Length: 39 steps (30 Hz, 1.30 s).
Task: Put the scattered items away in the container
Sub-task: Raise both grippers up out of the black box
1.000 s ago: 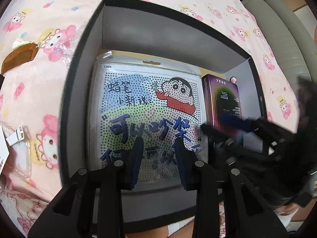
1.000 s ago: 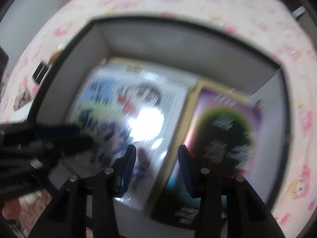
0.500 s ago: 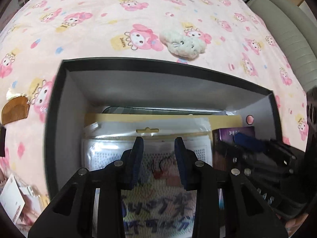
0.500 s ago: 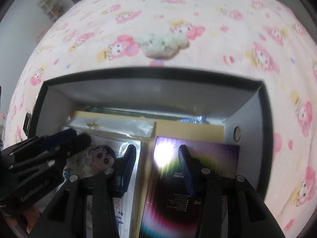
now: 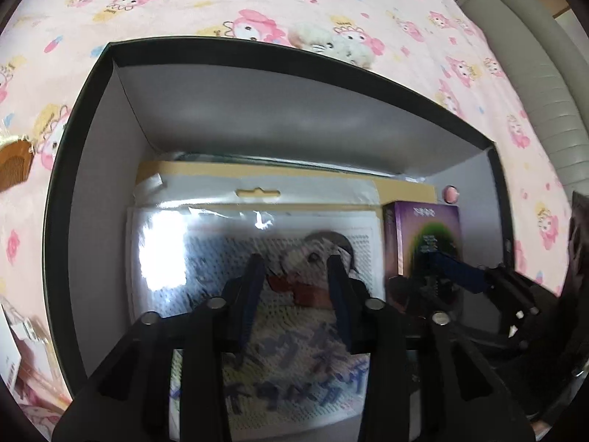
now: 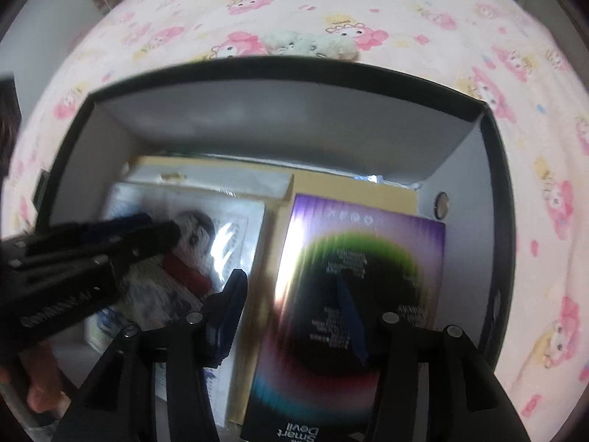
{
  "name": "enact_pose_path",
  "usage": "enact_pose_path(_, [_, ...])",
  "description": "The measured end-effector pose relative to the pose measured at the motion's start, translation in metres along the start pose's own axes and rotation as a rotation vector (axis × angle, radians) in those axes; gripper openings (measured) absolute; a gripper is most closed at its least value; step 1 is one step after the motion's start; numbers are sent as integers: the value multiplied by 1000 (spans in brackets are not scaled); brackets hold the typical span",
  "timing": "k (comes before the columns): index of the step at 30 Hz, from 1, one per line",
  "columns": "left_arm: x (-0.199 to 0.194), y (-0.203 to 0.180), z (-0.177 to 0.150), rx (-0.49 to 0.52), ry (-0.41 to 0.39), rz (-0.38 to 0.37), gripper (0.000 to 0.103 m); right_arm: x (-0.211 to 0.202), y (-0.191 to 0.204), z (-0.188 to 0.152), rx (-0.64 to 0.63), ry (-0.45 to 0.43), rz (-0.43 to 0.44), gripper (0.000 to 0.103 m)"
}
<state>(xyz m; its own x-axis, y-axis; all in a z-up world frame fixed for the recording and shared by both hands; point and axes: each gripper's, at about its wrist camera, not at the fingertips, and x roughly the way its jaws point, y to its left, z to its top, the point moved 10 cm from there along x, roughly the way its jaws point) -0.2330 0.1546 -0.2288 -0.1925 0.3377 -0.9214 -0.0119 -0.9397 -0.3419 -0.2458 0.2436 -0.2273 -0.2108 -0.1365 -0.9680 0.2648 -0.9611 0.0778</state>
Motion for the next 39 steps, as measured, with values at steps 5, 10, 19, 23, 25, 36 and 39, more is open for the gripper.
enact_pose_path(5, [-39, -5, -16, -17, -119, -33, 56, -29, 3, -5, 57, -83, -2, 47])
enact_pose_path(10, [-79, -12, -33, 49, -213, -25, 57, -68, 0, -17, 158, -248, -3, 51])
enact_pose_path(19, [-114, -18, -73, 197, -244, 22, 57, -110, 29, -32, 161, -385, 66, 53])
enact_pose_path(23, [-123, -14, -90, 224, -237, 27, 57, -114, 38, -47, 177, -391, 60, 53])
enact_pose_path(25, [-127, -10, -98, 234, -236, 25, 56, -116, 45, -54, 185, -389, 75, 53])
enact_pose_path(36, [-154, 28, -124, 218, -245, 31, 56, -122, 96, -72, 122, -369, 68, 53])
enact_pose_path(39, [-163, 42, -128, 201, -258, 32, 56, -124, 112, -71, 90, -370, 65, 53])
